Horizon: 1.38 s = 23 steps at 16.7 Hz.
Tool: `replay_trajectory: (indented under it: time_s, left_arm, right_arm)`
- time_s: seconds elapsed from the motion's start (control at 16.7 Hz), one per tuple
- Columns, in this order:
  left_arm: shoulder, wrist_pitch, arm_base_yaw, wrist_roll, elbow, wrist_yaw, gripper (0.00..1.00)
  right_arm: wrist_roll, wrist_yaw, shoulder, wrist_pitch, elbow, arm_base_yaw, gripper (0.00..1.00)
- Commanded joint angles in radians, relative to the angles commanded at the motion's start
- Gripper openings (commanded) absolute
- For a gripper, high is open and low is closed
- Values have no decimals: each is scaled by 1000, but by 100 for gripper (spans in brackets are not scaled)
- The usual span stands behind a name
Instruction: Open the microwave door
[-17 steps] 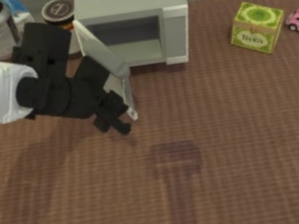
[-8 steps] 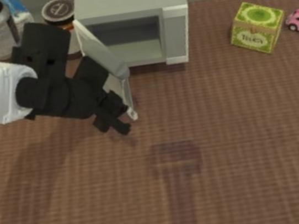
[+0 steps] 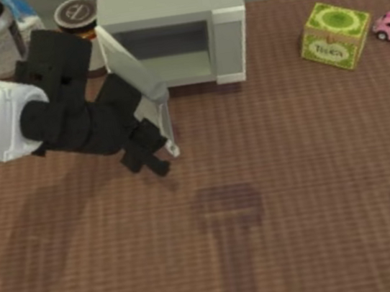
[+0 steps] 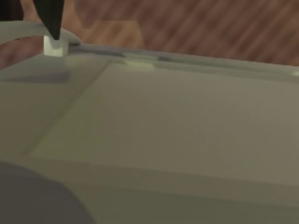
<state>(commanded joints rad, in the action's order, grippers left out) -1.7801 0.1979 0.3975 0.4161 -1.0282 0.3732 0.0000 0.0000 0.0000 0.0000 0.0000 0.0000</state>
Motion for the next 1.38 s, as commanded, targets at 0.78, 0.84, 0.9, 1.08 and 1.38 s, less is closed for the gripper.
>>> replay_trajectory:
  time_s: [0.78,0.84,0.9,1.08,1.38]
  left_arm:
    - [3,38,-43,91,-5,50,0]
    - [3,38,-43,91,-5,50,0]
    - [3,38,-43,91,-5,50,0]
    - [3,38,-43,91,-5,50,0]
    - [3,38,-43,91,-5,50,0]
  right_arm:
    - [0,0,0,0,0,0,100]
    - [0,0,0,0,0,0,100]
    - [0,0,0,0,0,0,100]
    - [0,0,0,0,0,0,100]
    - [0,0,0,0,0,0,100]
